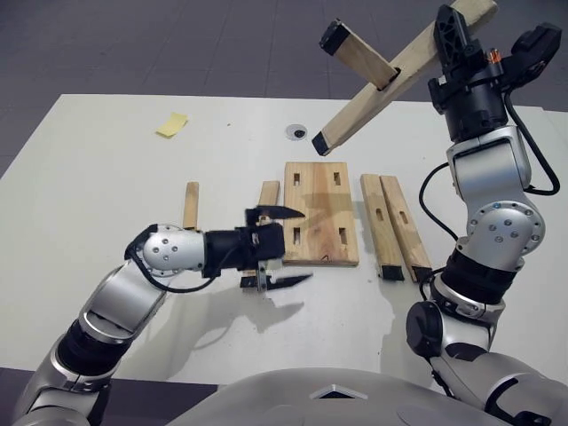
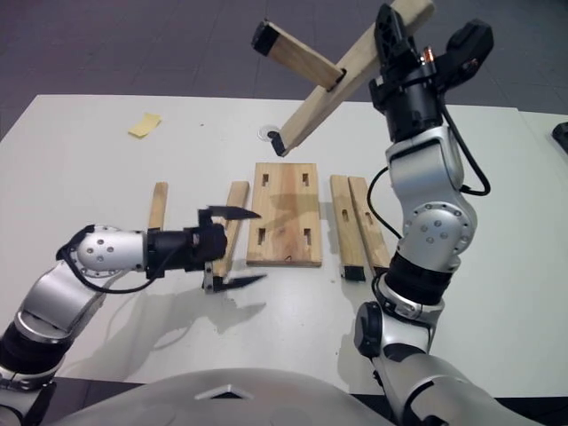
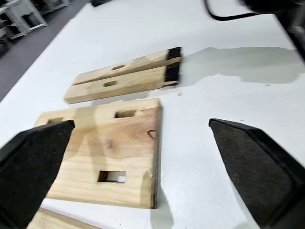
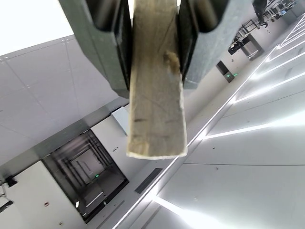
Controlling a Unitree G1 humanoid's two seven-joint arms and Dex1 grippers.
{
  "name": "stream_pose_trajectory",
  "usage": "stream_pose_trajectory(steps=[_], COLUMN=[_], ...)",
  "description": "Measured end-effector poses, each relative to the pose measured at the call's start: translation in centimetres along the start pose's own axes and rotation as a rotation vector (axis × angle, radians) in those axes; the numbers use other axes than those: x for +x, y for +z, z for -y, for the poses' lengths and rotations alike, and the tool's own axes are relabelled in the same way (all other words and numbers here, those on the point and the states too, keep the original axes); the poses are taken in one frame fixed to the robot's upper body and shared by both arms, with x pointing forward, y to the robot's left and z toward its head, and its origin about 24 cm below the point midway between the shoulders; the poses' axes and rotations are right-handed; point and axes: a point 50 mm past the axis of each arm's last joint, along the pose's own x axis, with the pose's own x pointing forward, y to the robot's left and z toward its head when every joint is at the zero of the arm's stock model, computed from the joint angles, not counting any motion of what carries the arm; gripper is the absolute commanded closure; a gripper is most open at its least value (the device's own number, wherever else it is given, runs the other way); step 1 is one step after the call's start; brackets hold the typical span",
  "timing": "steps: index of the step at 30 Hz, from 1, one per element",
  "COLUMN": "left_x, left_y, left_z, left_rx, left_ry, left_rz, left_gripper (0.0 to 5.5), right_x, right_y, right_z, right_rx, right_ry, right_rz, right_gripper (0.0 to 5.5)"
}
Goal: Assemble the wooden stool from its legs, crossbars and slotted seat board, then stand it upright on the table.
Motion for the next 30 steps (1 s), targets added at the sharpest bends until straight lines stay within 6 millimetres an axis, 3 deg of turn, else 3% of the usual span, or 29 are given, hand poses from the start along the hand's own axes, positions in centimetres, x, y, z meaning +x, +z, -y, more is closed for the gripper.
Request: stream_pose_trajectory(steps=[6,10,22,25,28,30], left_x=[3.1,5.1,7.4,7.3,5.5,4.5], left_y=[-4.0,-3.9,-4.5,-3.8,0.7,2.5], left_z=[0.0,-0.8,-2.7,-3.1,-4.5,-5.2], left_rx=[0.181,0.271,0.233,0.241,0.218,0.178], left_ry=[-0.004,0.068,0.245,0.278,0.402,0.459], left_rz=[-0.267,-0.245,-0.218,-0.182,0.019,0.112], left_gripper=[0.1,0.1,0.1,0.1,0.1,0.1], right_x=[0.1,0.2,0.2,0.1,-1.0,-1.5], right_y=[-0.3,-0.5,0.1,0.3,0.1,0.0], right_z=[0.3,0.2,0.4,0.5,1.7,2.1], right_rx=[0.008,0.01,0.003,-0.015,-0.025,-0.028], right_ry=[-0.01,0.008,0.009,0.009,-0.041,-0.062], right_rz=[-0.017,-0.022,0.033,0.031,0.017,0.014], right_gripper=[4.5,4.5,4.5,4.5,4.5,4.5])
